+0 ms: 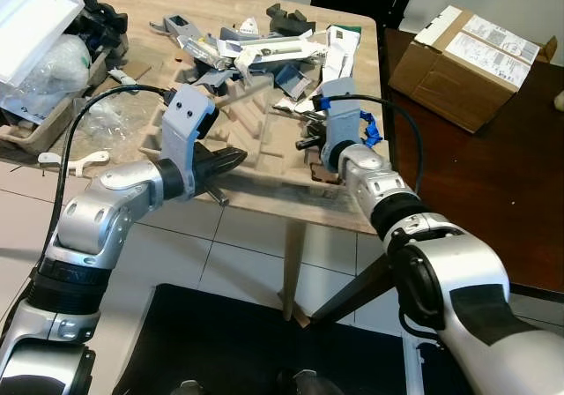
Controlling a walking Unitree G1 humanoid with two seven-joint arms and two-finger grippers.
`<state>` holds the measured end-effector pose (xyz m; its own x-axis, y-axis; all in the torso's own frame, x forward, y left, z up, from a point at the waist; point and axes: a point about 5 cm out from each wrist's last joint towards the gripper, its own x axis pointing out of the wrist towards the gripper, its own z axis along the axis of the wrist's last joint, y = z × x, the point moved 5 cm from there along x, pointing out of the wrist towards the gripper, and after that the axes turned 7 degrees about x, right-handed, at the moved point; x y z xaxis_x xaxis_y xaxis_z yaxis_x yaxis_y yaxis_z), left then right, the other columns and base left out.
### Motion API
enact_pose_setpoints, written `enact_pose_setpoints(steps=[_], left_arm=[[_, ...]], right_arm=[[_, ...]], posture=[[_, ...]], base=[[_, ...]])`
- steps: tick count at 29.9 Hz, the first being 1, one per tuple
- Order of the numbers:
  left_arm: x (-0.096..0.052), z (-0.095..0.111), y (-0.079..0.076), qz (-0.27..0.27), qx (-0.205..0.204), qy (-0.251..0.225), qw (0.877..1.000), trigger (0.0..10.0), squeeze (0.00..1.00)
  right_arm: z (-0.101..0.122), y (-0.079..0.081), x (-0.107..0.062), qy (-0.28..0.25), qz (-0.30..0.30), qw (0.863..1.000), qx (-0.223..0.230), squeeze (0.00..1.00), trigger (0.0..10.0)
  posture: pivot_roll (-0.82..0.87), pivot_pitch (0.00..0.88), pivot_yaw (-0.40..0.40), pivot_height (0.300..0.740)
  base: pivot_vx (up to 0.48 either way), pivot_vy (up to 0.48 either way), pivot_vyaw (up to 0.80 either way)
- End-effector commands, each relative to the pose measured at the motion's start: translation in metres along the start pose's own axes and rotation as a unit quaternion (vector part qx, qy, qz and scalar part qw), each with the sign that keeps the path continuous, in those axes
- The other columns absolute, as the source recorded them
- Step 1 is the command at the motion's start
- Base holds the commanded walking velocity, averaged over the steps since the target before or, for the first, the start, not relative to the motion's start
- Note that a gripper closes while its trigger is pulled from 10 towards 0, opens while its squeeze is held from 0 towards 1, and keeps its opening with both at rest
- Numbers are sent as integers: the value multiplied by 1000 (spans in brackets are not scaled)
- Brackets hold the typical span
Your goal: Picking trash to rubbish bin
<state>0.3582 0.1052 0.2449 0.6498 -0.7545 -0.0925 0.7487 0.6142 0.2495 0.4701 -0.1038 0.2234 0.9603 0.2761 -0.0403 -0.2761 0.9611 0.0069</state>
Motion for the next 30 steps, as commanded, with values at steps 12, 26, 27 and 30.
enact_pose_setpoints(steps=[12,26,27,30], left_arm=[[1,-3,5,6,-8,-13,1000,10000,0],[-7,-12,-5,-24,-35,-24,999,10000,0],[-8,-13,-4,-21,-37,-25,999,10000,0],[-15,-16,-6,-21,-50,-31,998,10000,0]], right_arm=[[27,-14,-7,-33,72,994,70,0,0],[77,-30,-35,-117,239,914,306,0,0],[78,-31,-38,-119,257,905,317,0,0],[69,-27,-50,-104,316,883,332,0,0]], posture=[[84,154,-81,740],[15,122,-50,740],[13,121,-50,740],[11,121,-49,740]], base=[[0,0,0],[0,0,0],[0,0,0],[0,0,0]])
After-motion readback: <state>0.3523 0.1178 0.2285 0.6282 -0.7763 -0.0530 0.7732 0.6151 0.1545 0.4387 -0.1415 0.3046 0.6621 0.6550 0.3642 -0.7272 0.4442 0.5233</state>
